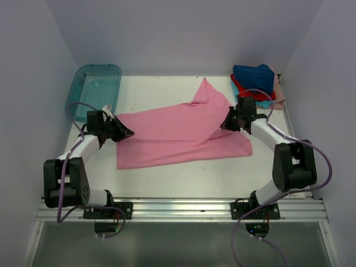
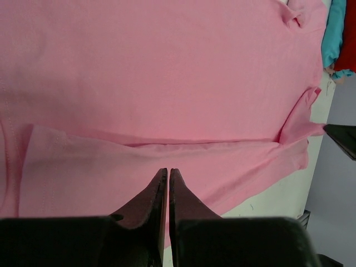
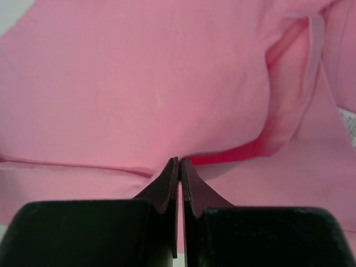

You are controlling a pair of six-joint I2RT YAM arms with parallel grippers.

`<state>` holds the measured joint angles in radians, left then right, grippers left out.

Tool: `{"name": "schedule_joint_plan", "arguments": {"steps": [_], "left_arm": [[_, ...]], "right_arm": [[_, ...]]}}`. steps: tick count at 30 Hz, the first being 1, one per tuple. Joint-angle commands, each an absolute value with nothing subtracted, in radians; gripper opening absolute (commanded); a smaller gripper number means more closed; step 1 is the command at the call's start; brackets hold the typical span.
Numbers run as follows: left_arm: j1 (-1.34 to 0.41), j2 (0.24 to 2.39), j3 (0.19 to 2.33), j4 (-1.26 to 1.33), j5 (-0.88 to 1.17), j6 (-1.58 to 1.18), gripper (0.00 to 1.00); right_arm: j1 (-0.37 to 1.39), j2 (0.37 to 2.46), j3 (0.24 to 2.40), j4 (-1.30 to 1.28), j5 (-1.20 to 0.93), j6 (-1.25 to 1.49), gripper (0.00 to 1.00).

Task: Fold and stack the t-shirts
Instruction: Fold the tshirt

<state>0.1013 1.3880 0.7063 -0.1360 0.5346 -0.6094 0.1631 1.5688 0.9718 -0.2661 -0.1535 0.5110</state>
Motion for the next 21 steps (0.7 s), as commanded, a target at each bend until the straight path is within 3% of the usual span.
{"name": "schedule_joint_plan", "arguments": {"steps": [1,12,21], "left_arm": [[0.097,1.358,0.703,-0.106,0.528,-0.598,0.07],[0.097,1.345,0.706,-0.123,0.526,-0.594,0.07],[0.095,1.342,0.698,-0.12,0.526,-0.598,0.07]], "right_arm": [[0.17,1.61,1.074,-0.184,-0.227,0.495,0.0],[0.19,1.868,1.247,-0.12,-0.46,0.453,0.0],[0.213,1.943,1.281,-0.12,-0.569,0.391,0.0]]}}
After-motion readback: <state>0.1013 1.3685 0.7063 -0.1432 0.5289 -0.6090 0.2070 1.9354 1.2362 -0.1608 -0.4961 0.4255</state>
